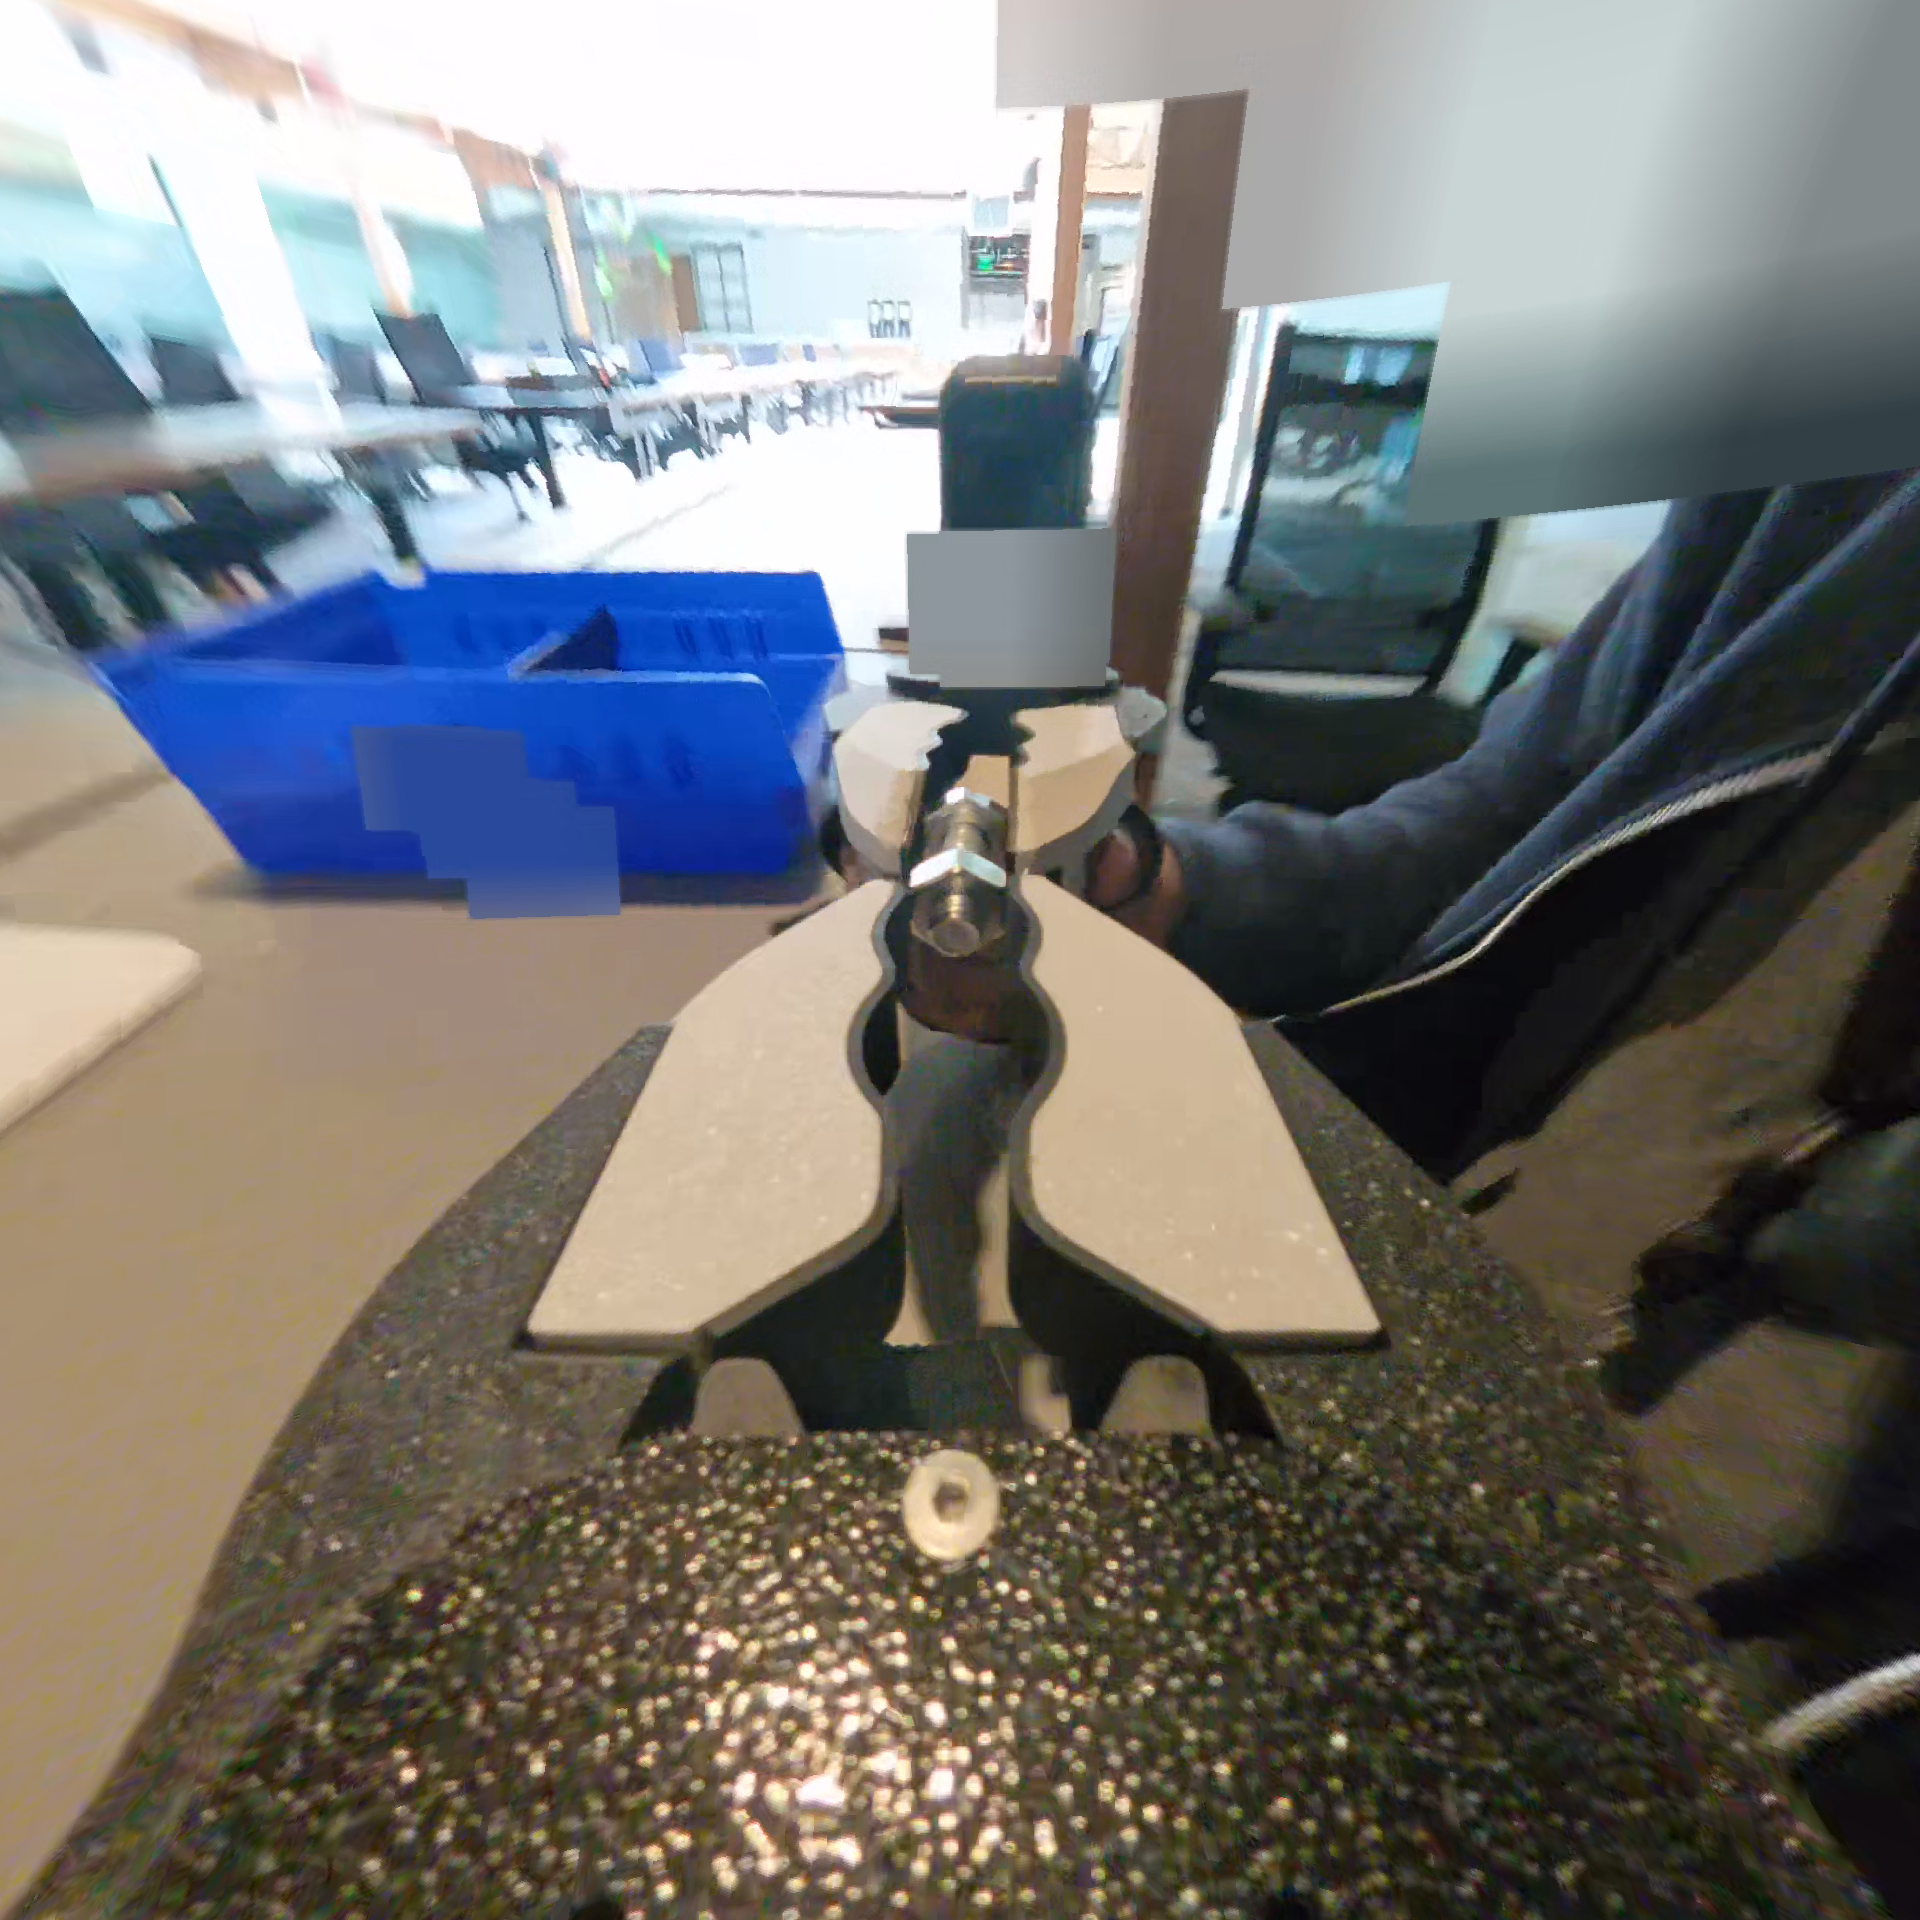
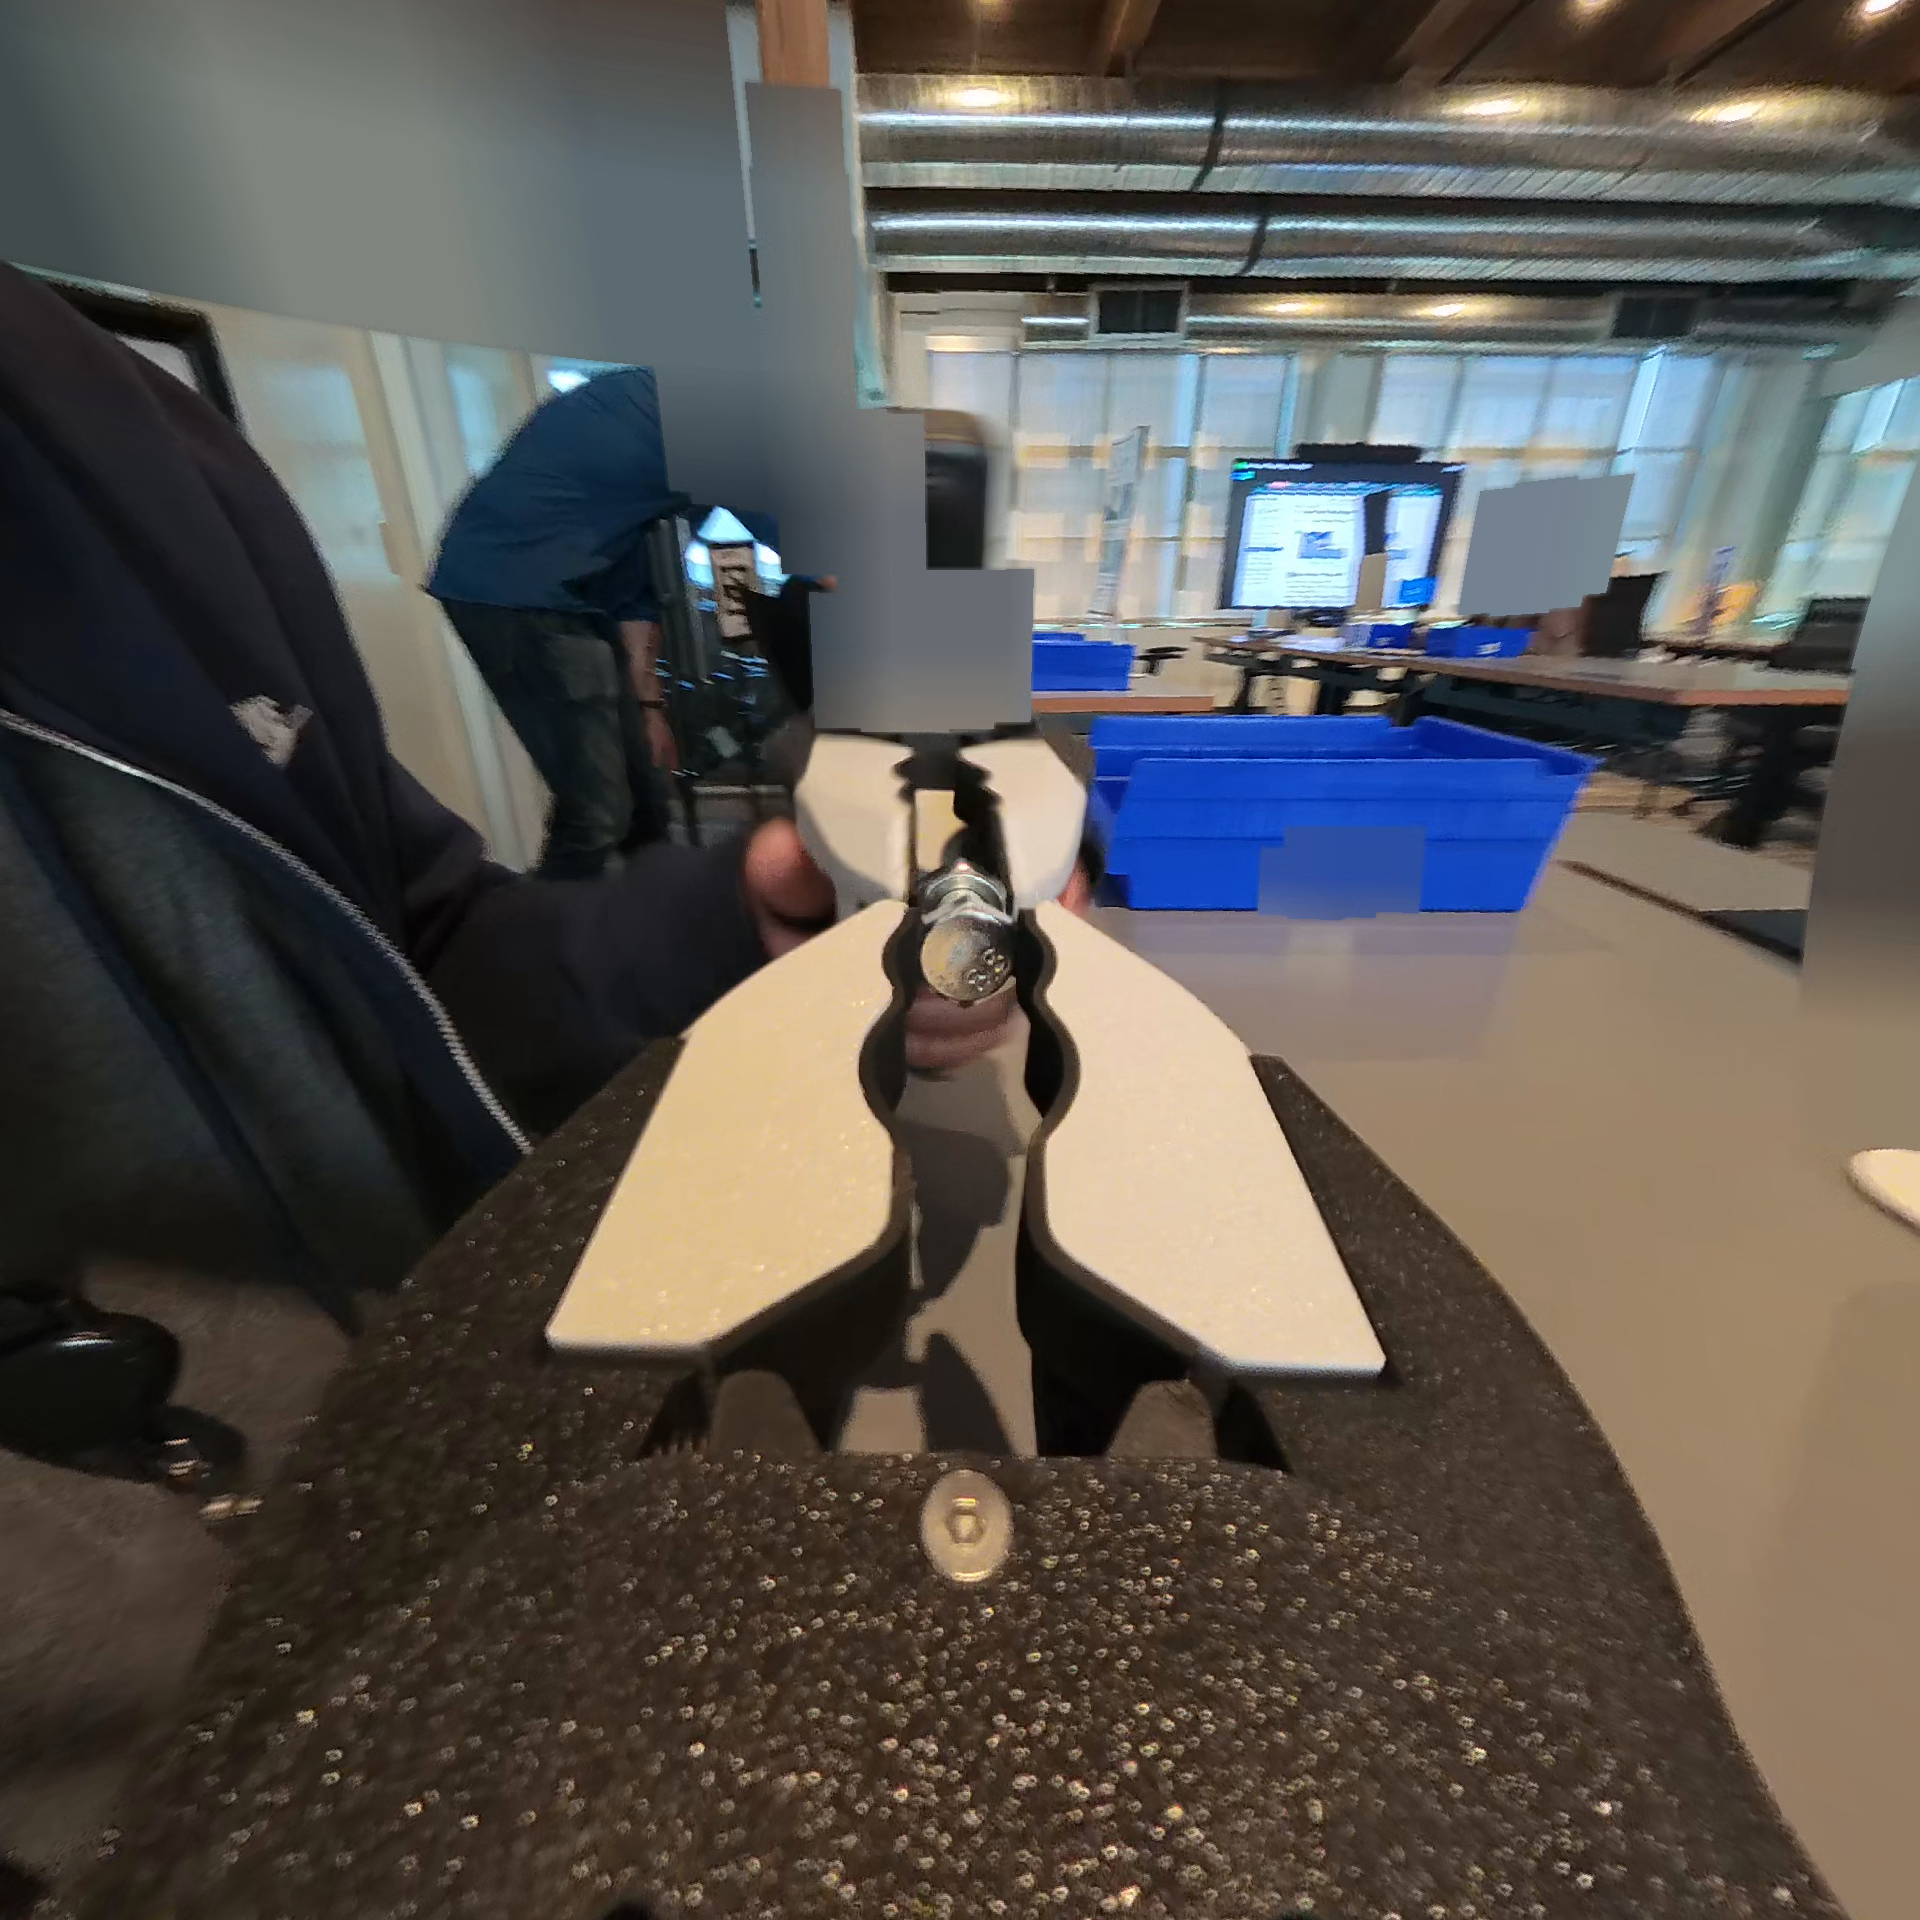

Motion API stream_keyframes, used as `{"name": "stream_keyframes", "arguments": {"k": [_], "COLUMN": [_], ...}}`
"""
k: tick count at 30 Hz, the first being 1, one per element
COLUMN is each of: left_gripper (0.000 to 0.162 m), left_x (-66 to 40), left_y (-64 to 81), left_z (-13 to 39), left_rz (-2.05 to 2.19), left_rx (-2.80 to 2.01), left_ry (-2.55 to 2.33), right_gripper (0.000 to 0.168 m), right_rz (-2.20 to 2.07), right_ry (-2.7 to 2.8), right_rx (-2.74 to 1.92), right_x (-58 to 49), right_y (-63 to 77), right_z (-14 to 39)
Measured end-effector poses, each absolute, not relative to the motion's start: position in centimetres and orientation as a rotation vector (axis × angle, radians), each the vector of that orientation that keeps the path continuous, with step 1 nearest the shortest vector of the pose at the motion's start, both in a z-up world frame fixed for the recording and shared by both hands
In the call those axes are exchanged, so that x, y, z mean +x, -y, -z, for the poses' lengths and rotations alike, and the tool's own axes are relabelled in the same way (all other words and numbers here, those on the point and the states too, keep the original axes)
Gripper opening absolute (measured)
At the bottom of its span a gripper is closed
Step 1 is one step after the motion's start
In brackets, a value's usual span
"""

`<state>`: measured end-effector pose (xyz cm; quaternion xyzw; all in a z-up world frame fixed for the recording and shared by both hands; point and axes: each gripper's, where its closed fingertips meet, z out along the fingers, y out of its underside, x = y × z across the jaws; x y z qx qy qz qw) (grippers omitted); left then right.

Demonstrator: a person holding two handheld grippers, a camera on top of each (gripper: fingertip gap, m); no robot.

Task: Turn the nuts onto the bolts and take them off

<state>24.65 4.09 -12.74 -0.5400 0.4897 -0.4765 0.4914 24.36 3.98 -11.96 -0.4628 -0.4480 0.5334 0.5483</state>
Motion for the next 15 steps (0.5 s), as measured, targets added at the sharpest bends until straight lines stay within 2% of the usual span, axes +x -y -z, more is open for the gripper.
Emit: {"name": "stream_keyframes", "arguments": {"k": [4,7,9,11,15], "left_gripper": [0.017,0.017,0.032,0.039,0.037], "left_x": [24.79,24.83,24.83,24.76,24.84], "left_y": [-4.18,-4.18,-4.0,-4.14,-4.14], "left_z": [12.61,12.56,12.65,12.44,12.28], "left_rz": [1.514,1.557,1.462,1.274,0.881], "left_rx": [-1.519,-1.516,-1.457,-1.35,-1.121], "left_ry": [-1.01,-0.994,-1.064,-1.13,-1.245], "right_gripper": [0.017,0.017,0.017,0.017,0.017], "right_rz": [-1.168,-1.161,-1.175,-1.202,-1.205], "right_ry": [1.062,1.059,1.046,1.03,1.038], "right_rx": [-1.083,-1.08,-1.08,-1.077,-1.075], "right_x": [24.49,24.54,24.66,24.83,24.75], "right_y": [-4.14,-4.16,-4.24,-4.29,-4.18], "right_z": [11.86,11.8,11.69,11.53,11.57]}}
